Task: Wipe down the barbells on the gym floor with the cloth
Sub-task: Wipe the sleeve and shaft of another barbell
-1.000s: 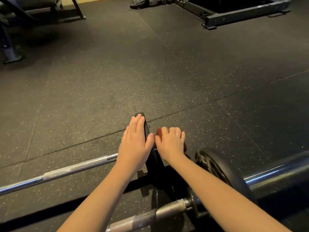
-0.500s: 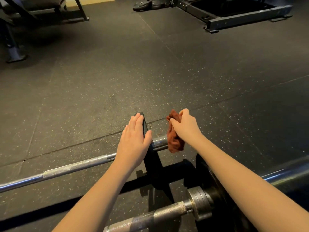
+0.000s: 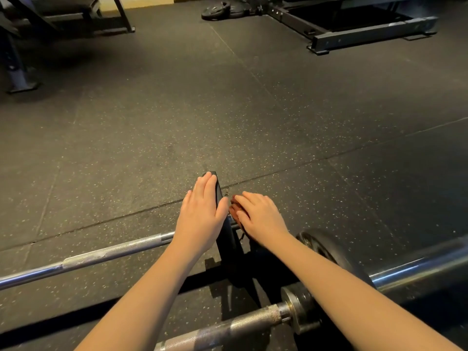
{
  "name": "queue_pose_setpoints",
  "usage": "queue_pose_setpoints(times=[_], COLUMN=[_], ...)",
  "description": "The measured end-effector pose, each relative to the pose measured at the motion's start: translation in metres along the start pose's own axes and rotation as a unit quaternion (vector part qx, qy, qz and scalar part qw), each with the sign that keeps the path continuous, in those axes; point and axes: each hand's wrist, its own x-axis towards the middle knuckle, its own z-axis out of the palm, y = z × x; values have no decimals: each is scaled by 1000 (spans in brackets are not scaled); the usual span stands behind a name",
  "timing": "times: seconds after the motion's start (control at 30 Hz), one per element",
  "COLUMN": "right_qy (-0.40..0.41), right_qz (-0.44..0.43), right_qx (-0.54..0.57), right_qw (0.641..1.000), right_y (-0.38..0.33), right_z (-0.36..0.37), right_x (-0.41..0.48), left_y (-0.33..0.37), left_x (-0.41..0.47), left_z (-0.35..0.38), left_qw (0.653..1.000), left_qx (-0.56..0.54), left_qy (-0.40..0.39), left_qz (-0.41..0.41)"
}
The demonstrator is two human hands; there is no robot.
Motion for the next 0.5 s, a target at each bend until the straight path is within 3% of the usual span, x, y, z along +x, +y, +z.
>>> queue_pose_setpoints(times=[0.2,0.37,0.5], right_qy=[-30,-41,6], right_qz=[110,-9,131], right_qx=[-14,-48,-73], right_qw=[993,998,989], right_y=[-7,-4,10], right_z=[0,-7,-16], right_x=[-3,-12,-3], left_y=[0,0,0], left_x=[-4,-6,-10], left_z=[0,0,0], left_qw=[1000,1000,1000], left_qx=[3,7,15], left_qy=[-5,-4,-10], left_qz=[2,2,6])
